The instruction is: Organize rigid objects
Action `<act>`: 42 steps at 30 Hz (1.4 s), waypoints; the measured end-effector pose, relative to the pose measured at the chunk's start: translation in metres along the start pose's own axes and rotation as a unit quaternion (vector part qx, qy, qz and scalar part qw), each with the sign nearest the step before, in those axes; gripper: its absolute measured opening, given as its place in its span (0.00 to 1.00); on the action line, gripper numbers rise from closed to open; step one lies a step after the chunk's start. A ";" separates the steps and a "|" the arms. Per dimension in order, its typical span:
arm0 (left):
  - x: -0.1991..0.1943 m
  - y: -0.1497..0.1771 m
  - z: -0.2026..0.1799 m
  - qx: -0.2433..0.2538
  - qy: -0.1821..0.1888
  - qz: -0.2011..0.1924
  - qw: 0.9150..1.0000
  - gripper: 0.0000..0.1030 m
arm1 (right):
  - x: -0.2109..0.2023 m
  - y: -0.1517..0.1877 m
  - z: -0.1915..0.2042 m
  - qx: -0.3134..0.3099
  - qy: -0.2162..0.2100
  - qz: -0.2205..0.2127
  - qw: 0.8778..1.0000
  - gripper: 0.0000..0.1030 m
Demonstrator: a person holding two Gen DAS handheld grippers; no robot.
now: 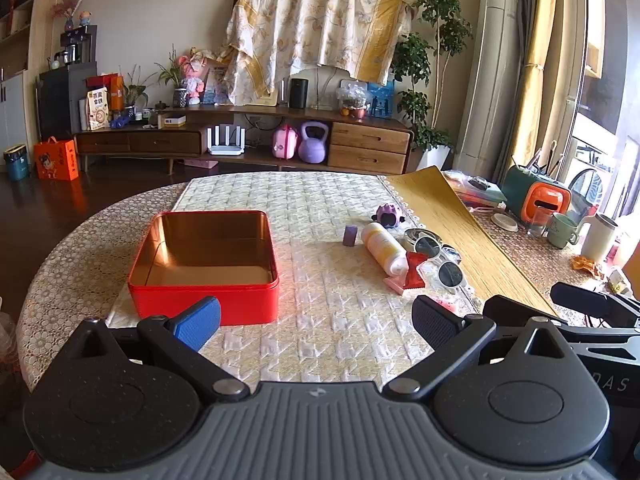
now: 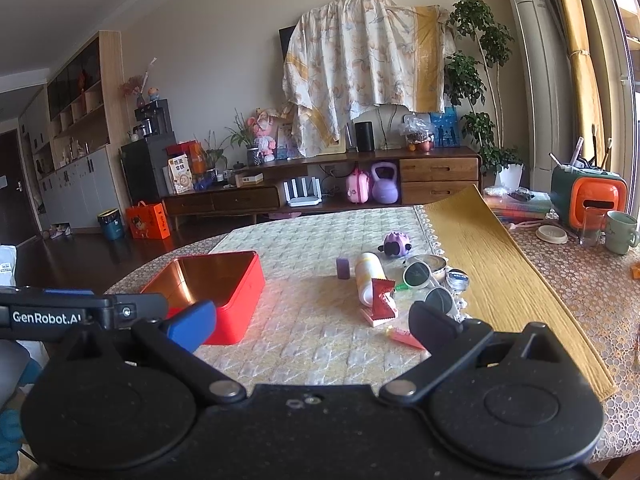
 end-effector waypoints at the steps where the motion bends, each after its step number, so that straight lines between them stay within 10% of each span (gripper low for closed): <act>1: 0.001 0.000 -0.001 0.000 0.001 0.000 1.000 0.99 | 0.002 0.001 -0.002 -0.001 -0.001 -0.001 1.000 0.99; 31: 0.153 -0.048 -0.075 0.040 0.044 0.066 0.996 1.00 | 0.118 0.023 -0.087 -0.086 0.013 0.099 0.991 0.94; 42: 0.215 -0.034 -0.116 0.070 0.053 0.092 0.992 1.00 | 0.161 0.052 -0.101 -0.127 -0.005 0.145 0.981 0.77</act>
Point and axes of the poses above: each gripper's, at about its wrist camera, not at the fingertips, and x roughly the way its jaws point, z to its left, y to its underside, the point moved 8 cm from there along x, roughly the way its jaws point
